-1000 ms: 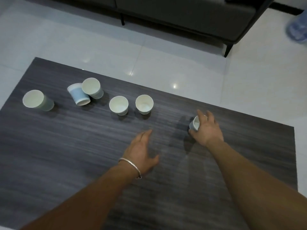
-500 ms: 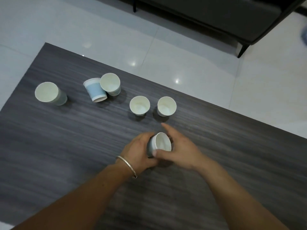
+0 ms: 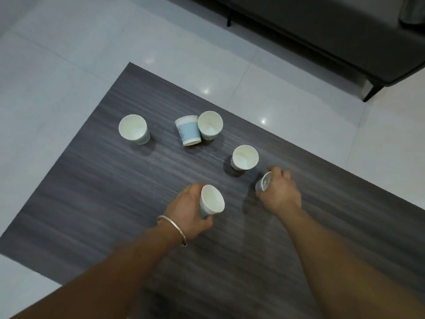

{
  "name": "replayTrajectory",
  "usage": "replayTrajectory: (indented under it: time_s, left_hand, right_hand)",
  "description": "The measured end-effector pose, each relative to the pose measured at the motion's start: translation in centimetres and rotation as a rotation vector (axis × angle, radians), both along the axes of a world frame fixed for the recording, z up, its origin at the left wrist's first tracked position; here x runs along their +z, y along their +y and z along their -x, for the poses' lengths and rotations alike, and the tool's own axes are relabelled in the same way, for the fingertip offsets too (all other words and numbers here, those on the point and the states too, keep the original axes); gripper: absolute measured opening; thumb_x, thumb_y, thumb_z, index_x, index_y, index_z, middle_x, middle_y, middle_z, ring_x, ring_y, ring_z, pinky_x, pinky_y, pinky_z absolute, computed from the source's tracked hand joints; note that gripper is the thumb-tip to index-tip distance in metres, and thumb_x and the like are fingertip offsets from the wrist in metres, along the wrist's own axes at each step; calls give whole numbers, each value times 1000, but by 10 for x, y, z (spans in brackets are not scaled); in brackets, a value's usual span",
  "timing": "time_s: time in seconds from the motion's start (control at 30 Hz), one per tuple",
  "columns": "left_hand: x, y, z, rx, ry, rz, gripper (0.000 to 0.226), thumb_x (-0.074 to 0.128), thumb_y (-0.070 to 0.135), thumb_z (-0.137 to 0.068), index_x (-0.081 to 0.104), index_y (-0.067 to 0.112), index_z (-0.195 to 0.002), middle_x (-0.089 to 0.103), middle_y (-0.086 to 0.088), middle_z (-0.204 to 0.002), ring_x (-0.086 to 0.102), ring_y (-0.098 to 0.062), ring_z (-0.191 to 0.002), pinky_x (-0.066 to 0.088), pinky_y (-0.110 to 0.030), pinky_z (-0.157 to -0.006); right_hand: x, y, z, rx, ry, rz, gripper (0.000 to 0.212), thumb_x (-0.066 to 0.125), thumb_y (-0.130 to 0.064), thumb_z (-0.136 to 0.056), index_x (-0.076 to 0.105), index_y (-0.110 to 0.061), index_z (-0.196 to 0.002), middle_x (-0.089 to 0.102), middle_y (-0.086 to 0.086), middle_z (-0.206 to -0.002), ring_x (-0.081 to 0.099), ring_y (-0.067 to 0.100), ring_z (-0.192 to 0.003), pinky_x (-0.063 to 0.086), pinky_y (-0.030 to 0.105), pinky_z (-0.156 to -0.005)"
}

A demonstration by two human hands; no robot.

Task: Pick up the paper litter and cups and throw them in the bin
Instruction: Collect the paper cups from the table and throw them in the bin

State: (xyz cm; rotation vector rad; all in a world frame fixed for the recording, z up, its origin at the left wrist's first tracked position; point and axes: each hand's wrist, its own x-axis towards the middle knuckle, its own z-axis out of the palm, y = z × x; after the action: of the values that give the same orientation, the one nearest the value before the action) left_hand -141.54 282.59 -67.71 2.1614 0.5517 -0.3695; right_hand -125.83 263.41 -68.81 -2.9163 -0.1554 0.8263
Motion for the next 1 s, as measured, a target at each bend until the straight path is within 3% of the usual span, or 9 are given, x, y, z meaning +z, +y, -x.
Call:
replayTrajectory:
  time_s: [0.07, 0.13, 0.2, 0.33, 0.63, 1.0]
  left_hand:
    - [18, 1, -3, -21, -8, 25, 73, 75, 29, -66, 41, 24, -131, 53, -1, -125, 54, -20, -114, 47, -34, -91]
    - [40, -2, -8, -64, -25, 29, 96, 76, 26, -66, 23, 29, -145, 45, -1, -136, 48, -19, -120, 46, -32, -94]
    - [64, -8, -14, -141, -34, 20, 105, 76, 24, -65, 14, 32, -149, 42, -4, -134, 47, -20, -119, 43, -27, -93]
    - [118, -30, -30, -306, -71, -79, 88, 72, 28, -70, 30, 22, -146, 44, -7, -126, 53, -27, -111, 45, -34, -94]
    - [249, -164, -23, -717, -324, -180, 77, 71, 40, -72, 39, 21, -139, 45, -3, -135, 50, -26, -118, 42, -32, -94]
    - [344, -413, 177, -1178, -491, -165, 80, 70, 31, -72, 32, 23, -142, 39, -5, -132, 56, -29, -106, 48, -34, -85]
  right_hand:
    - [17, -4, 27, -25, 8, -19, 68, 70, -40, -80, 37, -23, -137, 42, 6, -132, 48, 31, -118, 46, 41, -87]
    - [40, -8, 47, -60, -9, -65, 70, 69, -42, -79, 35, -25, -138, 41, 3, -133, 49, 29, -119, 47, 41, -89]
    - [69, -12, 61, -114, -35, -111, 72, 69, -44, -78, 34, -28, -139, 41, 0, -134, 49, 27, -120, 46, 39, -90]
    - [135, -39, 83, -209, -118, -154, 75, 71, -39, -75, 33, -28, -139, 41, 0, -133, 47, 26, -120, 45, 37, -88]
    - [267, -176, 196, -496, -242, -141, 77, 69, -41, -78, 30, -28, -144, 39, 1, -136, 46, 26, -122, 46, 38, -91]
    - [353, -359, 480, -824, -372, -62, 73, 67, -40, -79, 32, -25, -141, 42, 5, -131, 50, 28, -115, 44, 36, -83]
